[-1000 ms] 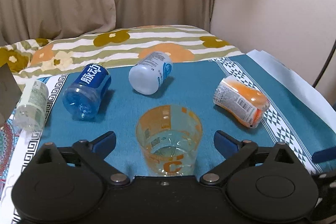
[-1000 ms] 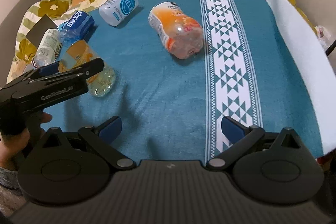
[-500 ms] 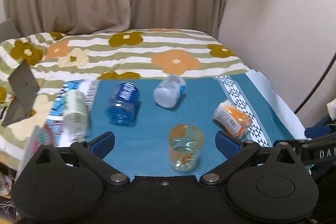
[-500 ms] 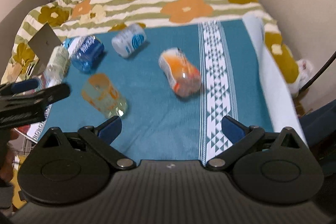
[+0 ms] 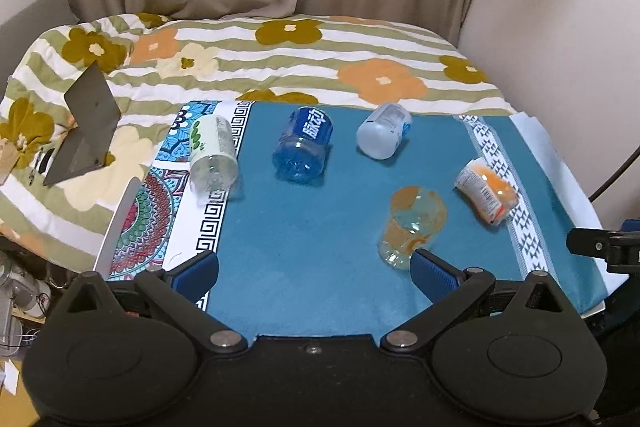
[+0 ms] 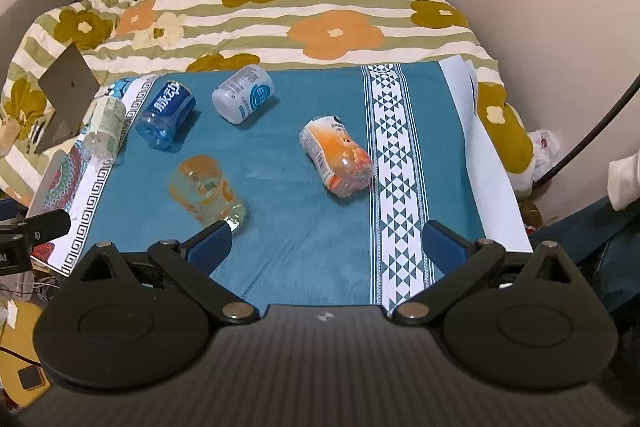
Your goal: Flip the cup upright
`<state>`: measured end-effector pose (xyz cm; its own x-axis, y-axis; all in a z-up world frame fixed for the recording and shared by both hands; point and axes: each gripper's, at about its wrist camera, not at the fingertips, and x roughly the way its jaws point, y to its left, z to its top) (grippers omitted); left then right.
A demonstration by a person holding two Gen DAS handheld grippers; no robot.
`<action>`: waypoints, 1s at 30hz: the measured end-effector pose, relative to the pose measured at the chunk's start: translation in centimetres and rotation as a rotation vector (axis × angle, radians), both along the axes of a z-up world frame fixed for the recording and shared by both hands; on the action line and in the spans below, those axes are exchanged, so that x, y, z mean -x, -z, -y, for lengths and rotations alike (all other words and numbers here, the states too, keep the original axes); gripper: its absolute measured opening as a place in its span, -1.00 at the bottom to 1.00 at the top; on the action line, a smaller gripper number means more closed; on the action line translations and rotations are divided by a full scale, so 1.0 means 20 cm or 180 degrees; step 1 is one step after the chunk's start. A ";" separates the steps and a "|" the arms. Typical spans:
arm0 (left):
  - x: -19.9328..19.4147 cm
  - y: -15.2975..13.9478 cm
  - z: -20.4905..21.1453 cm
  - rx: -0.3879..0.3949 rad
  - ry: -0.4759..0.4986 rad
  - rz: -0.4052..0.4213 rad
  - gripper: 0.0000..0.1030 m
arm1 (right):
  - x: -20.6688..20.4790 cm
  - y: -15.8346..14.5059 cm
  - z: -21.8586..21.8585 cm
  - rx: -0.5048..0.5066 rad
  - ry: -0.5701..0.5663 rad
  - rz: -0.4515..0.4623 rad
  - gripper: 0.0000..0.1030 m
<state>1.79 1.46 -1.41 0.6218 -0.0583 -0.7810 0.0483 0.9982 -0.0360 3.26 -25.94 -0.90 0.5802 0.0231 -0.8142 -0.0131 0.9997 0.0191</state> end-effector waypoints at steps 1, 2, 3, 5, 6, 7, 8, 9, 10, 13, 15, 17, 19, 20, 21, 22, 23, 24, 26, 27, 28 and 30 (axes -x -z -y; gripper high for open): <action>0.00 0.00 0.00 -0.0005 0.0007 -0.0004 1.00 | 0.00 0.01 -0.01 0.0008 0.0005 -0.0003 1.00; 0.01 0.00 0.00 -0.0006 0.0012 0.0002 1.00 | 0.01 0.01 -0.01 0.0006 0.0011 -0.0006 1.00; 0.01 0.00 -0.01 -0.0006 0.0022 0.0012 1.00 | 0.01 0.01 -0.02 -0.0003 0.0020 -0.0008 1.00; 0.02 -0.01 0.00 -0.0016 0.0047 0.0040 1.00 | 0.01 0.02 -0.02 -0.0008 0.0030 -0.0016 1.00; 0.02 -0.01 0.00 -0.0028 0.0061 0.0055 1.00 | 0.01 0.02 -0.02 -0.0004 0.0036 -0.0017 1.00; 0.02 -0.02 0.01 -0.0039 0.0072 0.0066 1.00 | 0.01 0.02 -0.02 -0.0003 0.0038 -0.0018 1.00; 0.02 -0.02 0.01 -0.0050 0.0084 0.0077 1.00 | 0.01 0.02 -0.02 -0.0006 0.0038 -0.0022 1.00; 0.02 -0.03 0.02 -0.0063 0.0098 0.0092 1.00 | 0.01 0.02 -0.02 -0.0005 0.0039 -0.0020 1.00; 0.03 -0.03 0.02 -0.0069 0.0112 0.0100 1.00 | 0.01 0.02 -0.02 -0.0004 0.0037 -0.0016 1.00; 0.03 -0.03 0.04 -0.0084 0.0159 0.0114 1.00 | 0.01 0.02 -0.02 0.0000 0.0041 -0.0014 1.00; 0.03 -0.03 0.04 -0.0095 0.0184 0.0128 1.00 | 0.01 0.02 -0.02 0.0001 0.0039 -0.0018 1.00; 0.03 -0.04 0.05 -0.0101 0.0197 0.0147 1.00 | 0.00 0.02 -0.03 0.0008 0.0049 -0.0024 1.00; 0.03 -0.04 0.05 -0.0102 0.0200 0.0163 1.00 | 0.00 0.02 -0.03 0.0011 0.0053 -0.0026 1.00; 0.03 -0.05 0.05 -0.0101 0.0201 0.0168 1.00 | 0.00 0.03 -0.03 0.0016 0.0058 -0.0030 1.00; 0.03 -0.05 0.05 -0.0100 0.0199 0.0173 1.00 | 0.00 0.02 -0.02 0.0015 0.0058 -0.0029 1.00; 0.03 -0.05 0.05 -0.0099 0.0198 0.0178 1.00 | 0.00 0.03 -0.02 0.0017 0.0061 -0.0030 1.00; 0.03 -0.05 0.05 -0.0100 0.0197 0.0178 1.00 | 0.00 0.03 -0.02 0.0019 0.0062 -0.0029 1.00; 0.03 -0.05 0.05 -0.0100 0.0195 0.0182 1.00 | 0.00 0.03 -0.02 0.0018 0.0061 -0.0027 1.00; 0.03 -0.05 0.05 -0.0101 0.0194 0.0190 1.00 | 0.00 0.02 -0.02 0.0020 0.0064 -0.0025 1.00; 0.03 -0.06 0.05 -0.0103 0.0194 0.0193 1.00 | 0.00 0.02 -0.02 0.0019 0.0065 -0.0026 1.00; 0.03 -0.06 0.05 -0.0105 0.0195 0.0200 1.00 | 0.00 0.02 -0.02 0.0017 0.0063 -0.0025 1.00; 0.03 -0.06 0.05 -0.0109 0.0194 0.0209 1.00 | 0.00 0.02 -0.02 0.0018 0.0066 -0.0026 1.00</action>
<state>1.28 0.37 -0.11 0.6679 -0.0714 -0.7408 0.1100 0.9939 0.0034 3.33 -25.54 -1.39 0.5737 0.0065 -0.8191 0.0077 0.9999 0.0134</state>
